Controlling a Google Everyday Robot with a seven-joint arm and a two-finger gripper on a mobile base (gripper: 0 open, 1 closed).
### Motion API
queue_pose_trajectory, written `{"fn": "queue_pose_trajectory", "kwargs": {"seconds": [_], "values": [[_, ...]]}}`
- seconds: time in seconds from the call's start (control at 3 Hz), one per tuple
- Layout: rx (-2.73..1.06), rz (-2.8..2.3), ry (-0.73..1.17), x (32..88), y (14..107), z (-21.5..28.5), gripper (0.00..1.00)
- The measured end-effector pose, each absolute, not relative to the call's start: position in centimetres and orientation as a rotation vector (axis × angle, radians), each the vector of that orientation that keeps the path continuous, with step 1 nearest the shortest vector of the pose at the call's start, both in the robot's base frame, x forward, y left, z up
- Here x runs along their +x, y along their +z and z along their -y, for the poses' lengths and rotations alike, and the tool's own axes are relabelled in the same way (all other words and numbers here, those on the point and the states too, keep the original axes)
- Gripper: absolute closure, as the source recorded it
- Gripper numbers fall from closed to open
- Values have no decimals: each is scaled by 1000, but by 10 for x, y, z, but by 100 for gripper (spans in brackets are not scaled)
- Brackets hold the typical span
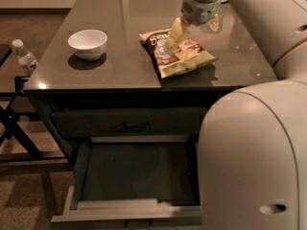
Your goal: Place brown chip bag into middle drawer
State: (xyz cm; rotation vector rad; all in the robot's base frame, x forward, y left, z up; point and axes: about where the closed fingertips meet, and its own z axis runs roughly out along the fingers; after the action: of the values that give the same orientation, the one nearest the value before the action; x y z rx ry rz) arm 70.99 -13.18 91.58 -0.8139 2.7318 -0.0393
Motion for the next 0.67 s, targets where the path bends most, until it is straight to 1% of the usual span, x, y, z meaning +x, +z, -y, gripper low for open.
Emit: {"fn": "queue_pose_trajectory", "kwargs": {"seconds": [0.67], "values": [[-800,-2736,-11,721,908,130,0]]}}
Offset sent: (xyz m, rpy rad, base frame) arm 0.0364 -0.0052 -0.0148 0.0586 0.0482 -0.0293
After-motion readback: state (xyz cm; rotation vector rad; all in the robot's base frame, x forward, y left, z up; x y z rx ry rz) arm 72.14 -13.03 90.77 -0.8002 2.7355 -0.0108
